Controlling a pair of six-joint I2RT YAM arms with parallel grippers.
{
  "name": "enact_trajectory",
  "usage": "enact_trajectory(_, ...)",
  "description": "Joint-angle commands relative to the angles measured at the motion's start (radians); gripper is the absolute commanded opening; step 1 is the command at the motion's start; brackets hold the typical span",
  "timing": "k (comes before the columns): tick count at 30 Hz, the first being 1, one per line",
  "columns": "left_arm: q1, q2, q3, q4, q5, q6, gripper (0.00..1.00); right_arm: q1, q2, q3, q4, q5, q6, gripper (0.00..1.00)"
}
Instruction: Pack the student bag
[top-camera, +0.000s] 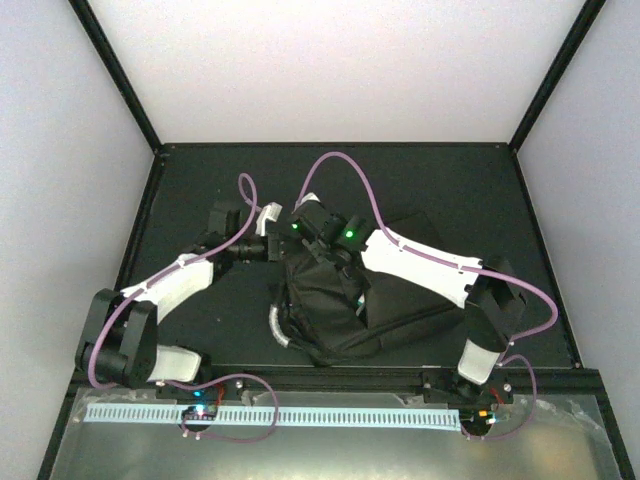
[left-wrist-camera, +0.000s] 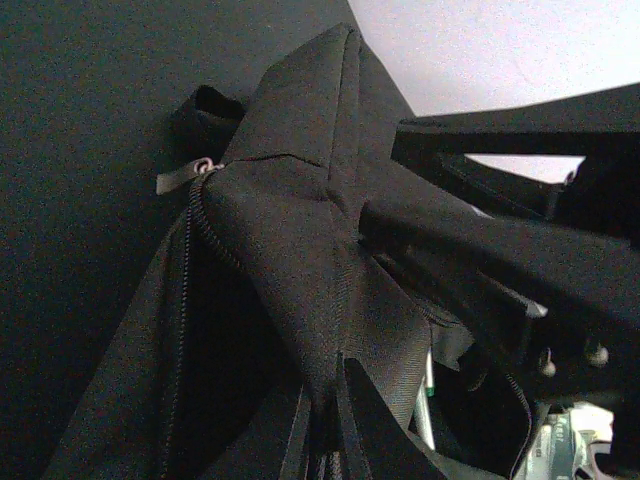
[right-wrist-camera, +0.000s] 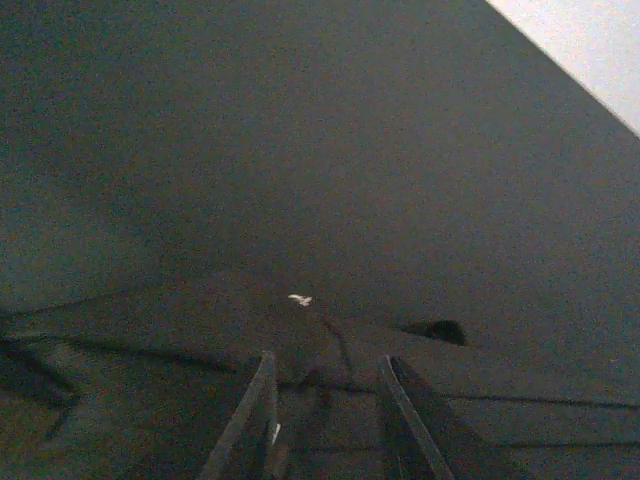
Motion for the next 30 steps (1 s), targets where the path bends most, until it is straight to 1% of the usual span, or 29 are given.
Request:
enact_trajectory(1,-0.001,-0.039,0.011,0.001,0.051,0.010,0.02,-0.010,-0.023,0.014,-0.024,0.129,0.030,0.29)
enact_trajectory(7,-0.001,-0.044,0.013,-0.006,0.048,0.014,0.02,-0.012,-0.032,0.043,-0.097,0.150,0.076,0.27)
enact_trajectory(11,-0.001,-0.050,0.013,-0.008,0.049,0.015,0.01,-0.019,-0.051,0.050,-0.124,0.123,0.098,0.28)
enact_trajectory(15,-0.001,-0.052,0.013,-0.019,0.053,0.020,0.02,-0.021,-0.098,0.046,-0.089,0.047,0.085,0.31)
enact_trajectory(19,-0.002,-0.061,0.011,-0.024,0.059,0.022,0.01,-0.027,-0.128,0.045,-0.062,-0.024,0.065,0.31)
enact_trajectory(23,-0.004,-0.061,0.012,-0.029,0.071,0.023,0.02,-0.068,-0.156,0.022,-0.022,-0.177,0.050,0.31)
enact_trajectory(24,-0.004,-0.088,0.013,-0.032,0.072,0.025,0.02,-0.074,-0.161,0.016,-0.013,-0.210,0.039,0.31)
enact_trajectory(30,-0.013,-0.110,0.017,-0.039,0.089,0.024,0.01,-0.076,-0.214,-0.036,0.051,-0.336,-0.070,0.34)
